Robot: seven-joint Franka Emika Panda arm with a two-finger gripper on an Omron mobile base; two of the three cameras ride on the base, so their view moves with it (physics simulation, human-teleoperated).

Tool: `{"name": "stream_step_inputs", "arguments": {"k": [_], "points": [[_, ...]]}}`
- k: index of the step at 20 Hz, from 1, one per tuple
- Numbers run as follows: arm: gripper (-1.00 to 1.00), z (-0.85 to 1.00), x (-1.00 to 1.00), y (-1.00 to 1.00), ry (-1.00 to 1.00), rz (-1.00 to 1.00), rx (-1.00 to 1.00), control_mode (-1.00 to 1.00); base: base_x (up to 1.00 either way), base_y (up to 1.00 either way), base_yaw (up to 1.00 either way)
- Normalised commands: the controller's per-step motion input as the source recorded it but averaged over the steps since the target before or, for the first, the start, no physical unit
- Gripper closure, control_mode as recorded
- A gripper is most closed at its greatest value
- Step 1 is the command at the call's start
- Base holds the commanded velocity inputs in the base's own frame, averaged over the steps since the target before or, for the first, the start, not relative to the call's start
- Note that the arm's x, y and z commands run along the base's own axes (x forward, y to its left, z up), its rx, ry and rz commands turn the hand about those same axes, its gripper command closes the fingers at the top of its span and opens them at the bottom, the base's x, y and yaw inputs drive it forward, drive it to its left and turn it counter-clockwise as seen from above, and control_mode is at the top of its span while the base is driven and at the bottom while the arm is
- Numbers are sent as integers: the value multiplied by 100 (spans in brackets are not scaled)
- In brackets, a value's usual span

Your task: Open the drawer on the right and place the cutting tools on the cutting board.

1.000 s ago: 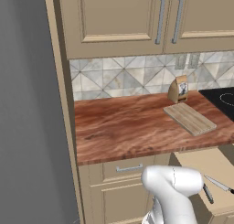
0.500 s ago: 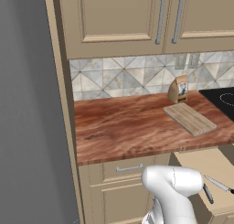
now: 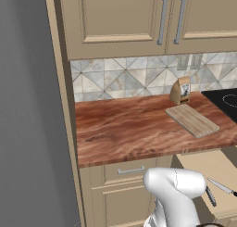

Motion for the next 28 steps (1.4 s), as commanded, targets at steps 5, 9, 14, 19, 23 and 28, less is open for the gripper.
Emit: {"name": "stream_step_inputs", "arguments": {"k": [5,9,14,19,23,28], "points": [[-100,15,75,0,37,-3,1,-100,0,0,0],[-100,9,47,0,24,0,0,-100,0,0,0],[-100,2,32,0,14,0,0,-100,0,0,0],[-100,0,25,0,4,0,0,-100,0,0,0],[-100,-27,20,0,13,5,-2,-100,0,0,0],[-100,-27,27,0,13,14,-9,-100,0,0,0]]}}
